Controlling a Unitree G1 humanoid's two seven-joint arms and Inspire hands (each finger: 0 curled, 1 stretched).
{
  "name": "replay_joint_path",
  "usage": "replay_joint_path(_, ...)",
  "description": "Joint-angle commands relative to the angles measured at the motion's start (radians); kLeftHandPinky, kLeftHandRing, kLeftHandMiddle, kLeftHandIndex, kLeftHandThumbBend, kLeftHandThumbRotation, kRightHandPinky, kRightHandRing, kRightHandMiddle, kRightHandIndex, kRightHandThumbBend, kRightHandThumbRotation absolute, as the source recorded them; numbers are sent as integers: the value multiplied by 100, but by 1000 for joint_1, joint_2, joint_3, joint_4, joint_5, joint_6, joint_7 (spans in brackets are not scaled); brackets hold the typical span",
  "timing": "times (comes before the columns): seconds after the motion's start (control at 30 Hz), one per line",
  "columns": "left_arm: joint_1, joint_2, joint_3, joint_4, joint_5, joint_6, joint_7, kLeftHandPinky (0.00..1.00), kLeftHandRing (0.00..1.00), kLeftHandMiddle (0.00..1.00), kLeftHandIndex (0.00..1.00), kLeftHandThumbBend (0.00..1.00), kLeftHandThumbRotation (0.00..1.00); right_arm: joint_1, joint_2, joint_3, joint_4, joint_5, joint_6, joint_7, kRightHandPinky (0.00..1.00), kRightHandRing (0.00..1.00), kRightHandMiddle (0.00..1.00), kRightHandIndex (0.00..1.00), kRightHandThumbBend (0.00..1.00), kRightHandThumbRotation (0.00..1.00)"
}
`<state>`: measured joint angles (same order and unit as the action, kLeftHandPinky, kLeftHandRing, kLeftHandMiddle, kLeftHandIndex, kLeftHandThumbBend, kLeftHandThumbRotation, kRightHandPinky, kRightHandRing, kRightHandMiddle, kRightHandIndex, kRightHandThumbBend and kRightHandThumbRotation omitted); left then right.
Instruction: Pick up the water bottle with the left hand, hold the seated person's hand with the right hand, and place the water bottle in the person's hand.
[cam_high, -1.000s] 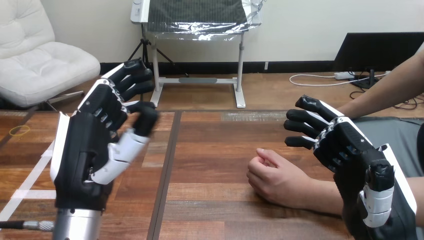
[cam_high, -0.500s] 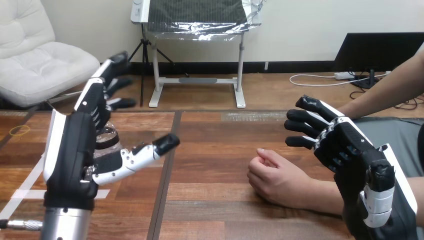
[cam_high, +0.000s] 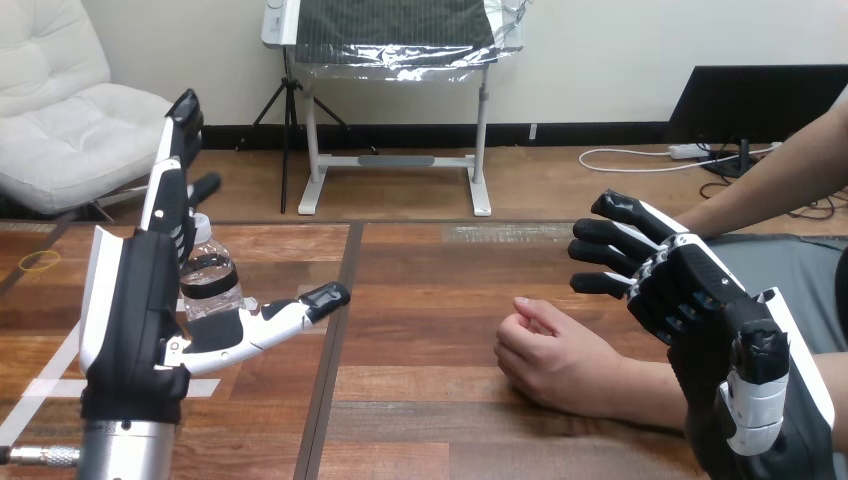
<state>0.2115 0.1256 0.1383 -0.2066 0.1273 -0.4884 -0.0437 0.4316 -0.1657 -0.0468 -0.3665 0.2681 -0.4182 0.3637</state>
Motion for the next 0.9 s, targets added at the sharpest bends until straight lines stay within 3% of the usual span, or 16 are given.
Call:
replay_joint_path(0.0,-62,14,10,7,17,-15,24,95,100,100,100,100,3,-42,-5,-8,-25,2,-10,-3,73,80,81,84,100,100)
replay_joint_path(0.57,-77,31,49,37,12,28,61,100,100,100,100,100,6,-42,-3,-6,-22,-1,-11,-4,73,80,81,84,100,100)
replay_joint_path(0.87,-98,47,79,54,48,72,99,100,100,100,100,100,16,-41,-1,-5,-27,-6,-10,-8,73,81,81,84,100,100)
